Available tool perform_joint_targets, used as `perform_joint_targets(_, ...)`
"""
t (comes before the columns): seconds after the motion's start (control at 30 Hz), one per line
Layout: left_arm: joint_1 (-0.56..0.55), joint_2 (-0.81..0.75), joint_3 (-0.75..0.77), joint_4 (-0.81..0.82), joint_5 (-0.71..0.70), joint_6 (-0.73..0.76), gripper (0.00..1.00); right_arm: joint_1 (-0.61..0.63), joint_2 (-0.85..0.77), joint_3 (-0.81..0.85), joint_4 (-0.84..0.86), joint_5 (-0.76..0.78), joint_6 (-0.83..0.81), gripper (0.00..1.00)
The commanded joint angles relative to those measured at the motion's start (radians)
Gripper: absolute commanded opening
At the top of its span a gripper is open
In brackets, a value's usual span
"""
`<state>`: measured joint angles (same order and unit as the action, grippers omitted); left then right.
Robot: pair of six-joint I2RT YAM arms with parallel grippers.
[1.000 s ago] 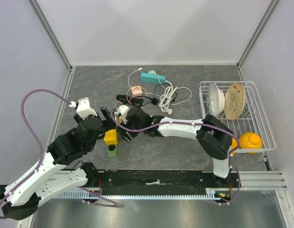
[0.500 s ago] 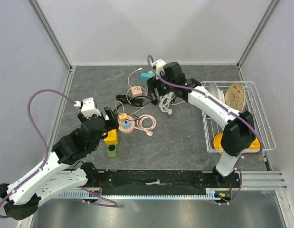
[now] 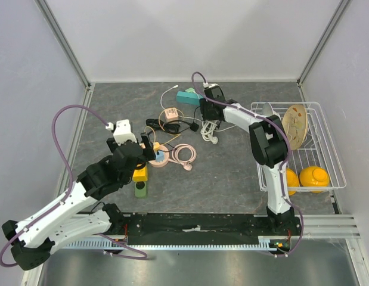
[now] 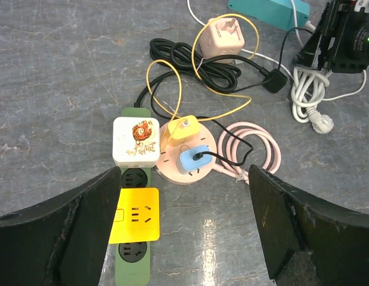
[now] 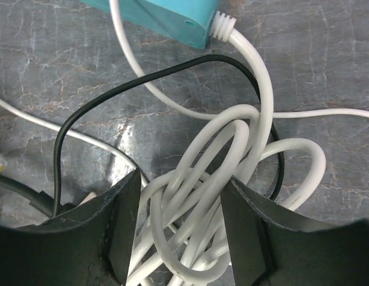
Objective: Insert the plug
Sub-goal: Move the socket to the center of the board.
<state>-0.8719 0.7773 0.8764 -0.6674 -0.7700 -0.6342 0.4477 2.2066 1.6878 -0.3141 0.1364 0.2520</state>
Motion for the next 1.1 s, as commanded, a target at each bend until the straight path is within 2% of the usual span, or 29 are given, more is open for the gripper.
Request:
perform_joint_targets(0.0,0.002,0.005,-0.002,0.068,-0.009,0.021,0.92,0.005,0.01,0.03,0.046,0.039,0.078,0.6)
perform_joint_targets(0.03,0.004,0.008,-0.004,0.068,-0.009,0.019,0.93,0.003,-0.002,0.015,0.047,0.038,0.079,0.56)
perform_joint_targets(0.13,0.002,0.013,-0.002,0.068,-0.003,0.013,0.92,-0.003,-0.072,-0.046,0.064,0.029,0.064,0.3)
perform_joint_targets(0.17,0.002,0.013,-0.002,0.066,0.0,0.011,0.92,-0.001,-0.096,-0.053,0.061,0.02,0.041,0.16)
perform_joint_targets(0.2,0.002,0.013,-0.002,0.072,0.001,0.01,0.92,-0.003,-0.12,-0.054,0.058,0.011,0.027,0.1)
perform_joint_targets(0.23,0.004,0.013,-0.007,0.075,0.005,0.007,0.92,-0.004,-0.174,-0.05,0.053,0.006,0.014,0.0)
perform_joint_targets(0.4,0.002,0.025,-0.01,0.104,0.029,0.008,0.92,-0.006,-0.371,-0.04,-0.008,-0.032,-0.052,0.0)
perform_joint_targets(0.53,0.002,0.042,-0.014,0.135,0.069,0.005,0.91,-0.006,-0.534,-0.172,-0.039,-0.098,-0.053,0.0)
perform_joint_targets(0.7,0.002,0.065,-0.017,0.178,0.087,0.019,0.91,0.002,-0.786,-0.517,-0.039,-0.204,-0.004,0.0)
perform_joint_targets(0.8,0.002,0.095,-0.008,0.21,0.101,0.034,0.91,0.04,-1.006,-0.71,-0.045,-0.253,0.05,0.0)
perform_joint_targets(0.93,0.005,0.149,0.021,0.255,0.119,0.05,0.91,0.114,-1.169,-0.916,-0.048,-0.293,0.144,0.0)
perform_joint_targets(1.07,0.004,0.221,0.053,0.293,0.152,0.057,0.91,0.248,-1.239,-1.071,-0.046,-0.279,0.233,0.0)
